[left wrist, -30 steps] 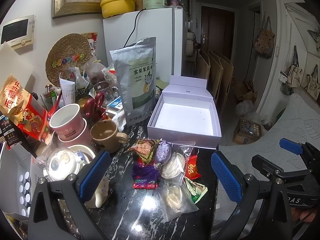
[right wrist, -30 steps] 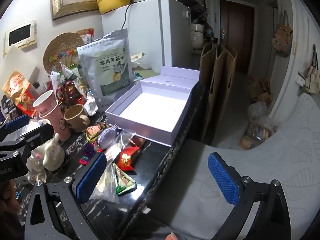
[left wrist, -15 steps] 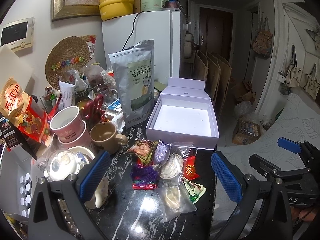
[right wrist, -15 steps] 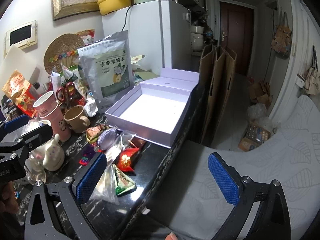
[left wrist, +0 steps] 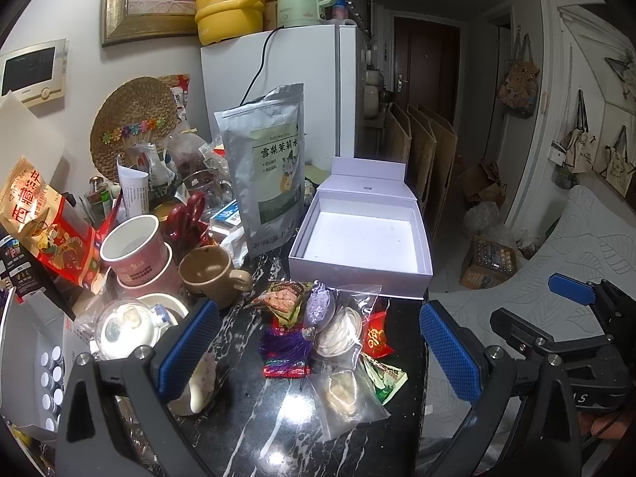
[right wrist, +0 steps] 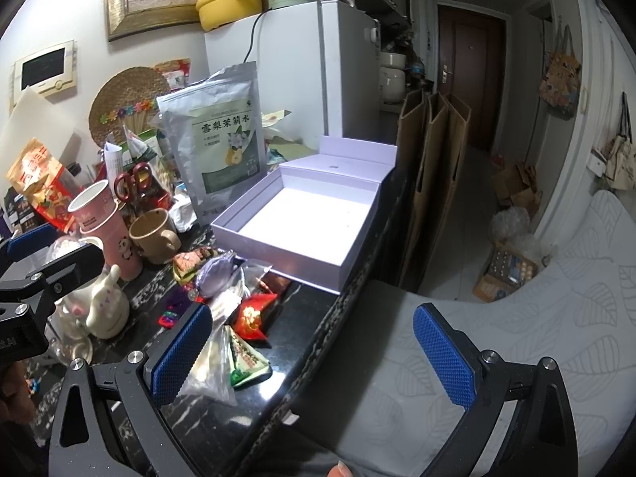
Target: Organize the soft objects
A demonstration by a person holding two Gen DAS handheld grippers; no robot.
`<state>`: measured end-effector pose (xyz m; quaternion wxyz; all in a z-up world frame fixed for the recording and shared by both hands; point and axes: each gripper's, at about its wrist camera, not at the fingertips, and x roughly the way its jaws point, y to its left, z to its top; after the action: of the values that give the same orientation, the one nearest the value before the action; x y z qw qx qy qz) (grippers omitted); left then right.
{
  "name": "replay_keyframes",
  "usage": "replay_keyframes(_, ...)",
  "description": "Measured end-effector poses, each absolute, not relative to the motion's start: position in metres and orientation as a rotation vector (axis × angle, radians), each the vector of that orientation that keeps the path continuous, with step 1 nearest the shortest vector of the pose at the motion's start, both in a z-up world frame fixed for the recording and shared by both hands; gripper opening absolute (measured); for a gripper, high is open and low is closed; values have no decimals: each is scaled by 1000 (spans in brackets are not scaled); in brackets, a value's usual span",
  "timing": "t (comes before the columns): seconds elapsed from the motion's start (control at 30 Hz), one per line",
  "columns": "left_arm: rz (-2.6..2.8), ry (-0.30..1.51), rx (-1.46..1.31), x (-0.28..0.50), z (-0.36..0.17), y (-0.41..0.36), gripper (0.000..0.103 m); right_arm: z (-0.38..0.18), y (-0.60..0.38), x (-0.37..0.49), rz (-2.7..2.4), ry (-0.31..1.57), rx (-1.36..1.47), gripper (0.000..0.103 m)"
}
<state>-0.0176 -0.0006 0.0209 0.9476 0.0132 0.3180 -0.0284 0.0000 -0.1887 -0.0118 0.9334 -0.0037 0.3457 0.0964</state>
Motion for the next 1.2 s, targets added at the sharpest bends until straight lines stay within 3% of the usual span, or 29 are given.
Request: replay_keyframes(1.2, -77, 642, 30, -20, 17, -10, 103, -20, -193, -1, 212, 691, -13, 103)
